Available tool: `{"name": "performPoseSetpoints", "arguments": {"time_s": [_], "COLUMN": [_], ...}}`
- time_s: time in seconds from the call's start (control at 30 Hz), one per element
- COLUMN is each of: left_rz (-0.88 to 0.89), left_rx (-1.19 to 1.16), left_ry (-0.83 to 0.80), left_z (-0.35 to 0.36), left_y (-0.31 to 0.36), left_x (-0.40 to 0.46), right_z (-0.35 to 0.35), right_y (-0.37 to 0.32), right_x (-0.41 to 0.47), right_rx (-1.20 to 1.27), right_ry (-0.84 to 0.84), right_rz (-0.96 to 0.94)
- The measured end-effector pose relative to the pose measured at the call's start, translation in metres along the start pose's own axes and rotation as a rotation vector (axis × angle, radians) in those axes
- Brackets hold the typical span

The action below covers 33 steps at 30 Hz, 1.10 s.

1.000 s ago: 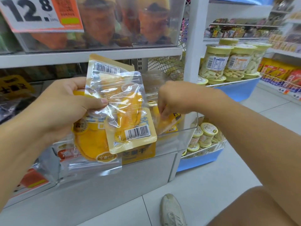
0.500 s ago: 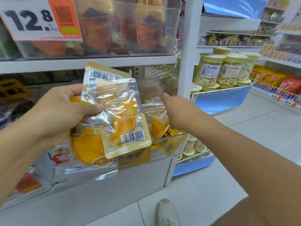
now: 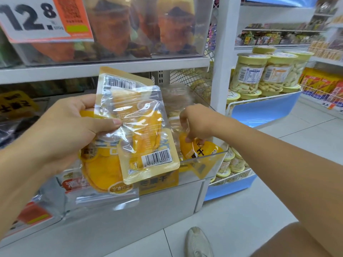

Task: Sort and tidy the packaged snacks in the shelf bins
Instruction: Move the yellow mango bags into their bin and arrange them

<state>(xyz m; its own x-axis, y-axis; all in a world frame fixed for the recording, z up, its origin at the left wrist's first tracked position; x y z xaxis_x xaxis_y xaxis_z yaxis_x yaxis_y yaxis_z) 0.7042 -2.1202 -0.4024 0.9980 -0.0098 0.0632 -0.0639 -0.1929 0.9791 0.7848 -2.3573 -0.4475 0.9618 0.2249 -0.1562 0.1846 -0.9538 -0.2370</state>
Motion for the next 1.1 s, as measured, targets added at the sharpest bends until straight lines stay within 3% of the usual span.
{"name": "performPoseSetpoints", "arguments": {"time_s": [0.07,0.13,0.17,0.3,0.47,0.6,0.73,0.9,1.1], "left_rz": [0.004,0.01,0.014,0.027,0.035,0.042,0.035,0.009,0.016], "left_rx": [-0.003,-0.005,-0.007,-0.007,-0.017,-0.026,-0.034,-0.044,-0.032], "left_ry": [-0.001,0.0,-0.005,-0.013,-0.011,-0.003,-0.008,-0.003,-0.003], "left_z": [-0.001,-0.001,-0.001,0.0,-0.001,-0.001,-0.001,-0.003,-0.004], "left_y": [0.0,0.0,0.0,0.002,0.001,0.002,0.001,-0.004,-0.004], "left_x": [0.0,0.0,0.0,-0.002,-0.004,-0.004,-0.002,-0.001,-0.001], "right_z": [-0.013,-0.027,-0.026,-0.007,-0.002,0.006,0.005,-0.017,-0.004], "right_y": [0.006,0.008,0.007,0.0,-0.013,-0.017,-0.017,-0.035,-0.016], "right_x": [0.0,-0.001,0.0,0.002,0.002,0.009,0.011,0.005,0.015], "right_rx": [0.086,0.014,-0.05,-0.33,-0.471,-0.487,-0.403,-0.488,-0.565], "right_ry": [0.195,0.418,0.433,0.229,0.069,0.033,0.093,0.58,0.319], "right_rz": [-0.007,-0.034,-0.042,0.002,-0.043,-0.025,-0.064,-0.285,-0.201]}}
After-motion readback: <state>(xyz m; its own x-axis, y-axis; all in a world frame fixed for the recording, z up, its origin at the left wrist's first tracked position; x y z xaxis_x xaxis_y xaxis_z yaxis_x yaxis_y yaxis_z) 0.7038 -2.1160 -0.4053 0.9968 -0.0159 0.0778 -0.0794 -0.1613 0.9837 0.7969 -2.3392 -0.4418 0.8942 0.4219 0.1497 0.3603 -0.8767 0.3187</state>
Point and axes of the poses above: each hand's wrist, its own x-axis towards the middle knuckle, its own z-axis out of the palm, y = z × x, the point moved 7 cm from there along x, towards the middle knuckle, and after that the axes turned 2 degrees about -z, right-handed, at the moved point
